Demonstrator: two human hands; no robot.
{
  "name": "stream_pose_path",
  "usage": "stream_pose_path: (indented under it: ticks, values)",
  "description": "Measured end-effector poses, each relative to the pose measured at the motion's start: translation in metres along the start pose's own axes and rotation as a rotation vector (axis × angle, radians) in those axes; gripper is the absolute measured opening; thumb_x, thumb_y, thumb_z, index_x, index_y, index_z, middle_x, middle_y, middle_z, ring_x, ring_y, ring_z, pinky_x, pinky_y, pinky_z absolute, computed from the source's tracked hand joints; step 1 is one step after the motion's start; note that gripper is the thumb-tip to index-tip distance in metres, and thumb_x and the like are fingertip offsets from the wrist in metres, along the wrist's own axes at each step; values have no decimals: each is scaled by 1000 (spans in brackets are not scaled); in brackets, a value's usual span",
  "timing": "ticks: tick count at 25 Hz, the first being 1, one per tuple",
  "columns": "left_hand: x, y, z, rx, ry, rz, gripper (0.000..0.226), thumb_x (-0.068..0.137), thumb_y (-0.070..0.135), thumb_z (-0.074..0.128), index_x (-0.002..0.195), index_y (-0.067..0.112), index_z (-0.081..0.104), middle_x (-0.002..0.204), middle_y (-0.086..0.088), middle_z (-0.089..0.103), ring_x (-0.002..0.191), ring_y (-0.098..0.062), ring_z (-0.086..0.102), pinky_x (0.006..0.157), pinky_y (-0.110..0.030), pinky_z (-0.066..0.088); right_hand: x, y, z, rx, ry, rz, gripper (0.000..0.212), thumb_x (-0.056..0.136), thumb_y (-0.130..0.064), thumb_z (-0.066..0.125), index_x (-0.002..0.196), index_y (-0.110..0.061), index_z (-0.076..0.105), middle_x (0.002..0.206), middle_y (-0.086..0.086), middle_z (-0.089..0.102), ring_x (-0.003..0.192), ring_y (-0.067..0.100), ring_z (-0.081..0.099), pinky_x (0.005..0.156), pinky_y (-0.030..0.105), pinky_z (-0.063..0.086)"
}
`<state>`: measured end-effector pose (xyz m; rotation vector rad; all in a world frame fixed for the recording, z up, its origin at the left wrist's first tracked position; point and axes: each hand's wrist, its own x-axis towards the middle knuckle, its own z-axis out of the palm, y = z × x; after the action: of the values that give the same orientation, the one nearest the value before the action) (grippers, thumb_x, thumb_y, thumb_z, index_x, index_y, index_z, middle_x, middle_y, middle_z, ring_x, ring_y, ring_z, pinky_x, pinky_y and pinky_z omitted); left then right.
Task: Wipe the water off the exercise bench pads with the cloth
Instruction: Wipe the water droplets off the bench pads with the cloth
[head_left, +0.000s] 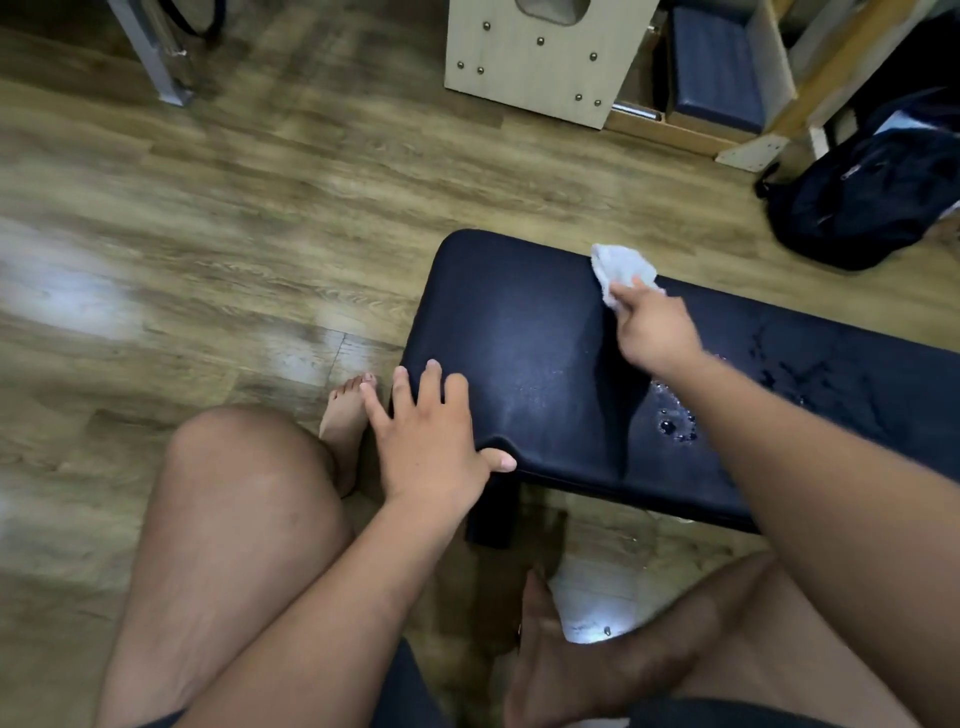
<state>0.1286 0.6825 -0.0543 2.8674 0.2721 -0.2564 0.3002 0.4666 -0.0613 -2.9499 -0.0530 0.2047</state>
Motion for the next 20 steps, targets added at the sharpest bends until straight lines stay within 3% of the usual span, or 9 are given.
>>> stream_pose_path:
  ticks: [2, 5, 9, 14, 18, 20]
  values:
    - [0, 2, -2, 14, -4, 2, 86, 67, 76, 64, 128, 22, 36, 161, -5, 20, 148, -36, 11, 116, -62, 2, -36, -22, 14, 98, 85, -15, 41, 100, -22, 35, 139, -19, 48, 152, 15, 36, 134, 41, 36, 105, 40, 34]
    - [0, 6, -5, 69, -38, 1, 86, 72, 74, 62, 133, 21, 33, 162, -9, 16, 148, -40, 9, 115, -64, 1, -131, -43, 35, 78, 21, -21, 48, 101, -26, 31, 148, -18, 33, 157, 13, 26, 143, 37, 24, 109, 43, 34]
    - [2, 10, -6, 87, -48, -7, 84, 75, 71, 62, 134, 20, 31, 161, -12, 15, 146, -44, 9, 115, -65, 2, -217, -50, 39, 18, -59, -125, 52, 94, -28, 30, 140, -12, 48, 147, 15, 44, 134, 38, 43, 100, 44, 47]
    - [0, 6, -4, 63, -48, 5, 83, 75, 73, 60, 133, 21, 31, 162, -11, 12, 147, -43, 7, 115, -65, 2, -120, -41, 21, -75, -47, -140, 49, 102, -20, 34, 151, -19, 27, 159, 12, 20, 143, 35, 24, 110, 37, 30]
    - [-2, 5, -6, -16, -72, 21, 81, 72, 72, 64, 129, 22, 35, 162, -8, 16, 148, -40, 8, 116, -63, 3, -10, -43, 1, -83, -115, -92, 48, 101, -18, 32, 149, -22, 29, 159, 10, 21, 141, 32, 27, 108, 39, 30]
    - [-1, -1, -13, -165, -63, -33, 67, 76, 67, 65, 125, 25, 45, 157, -2, 28, 147, -33, 16, 117, -59, 7, -4, -48, 3, -30, -106, -66, 49, 100, -17, 33, 148, -24, 30, 159, 6, 21, 144, 30, 22, 107, 40, 33]
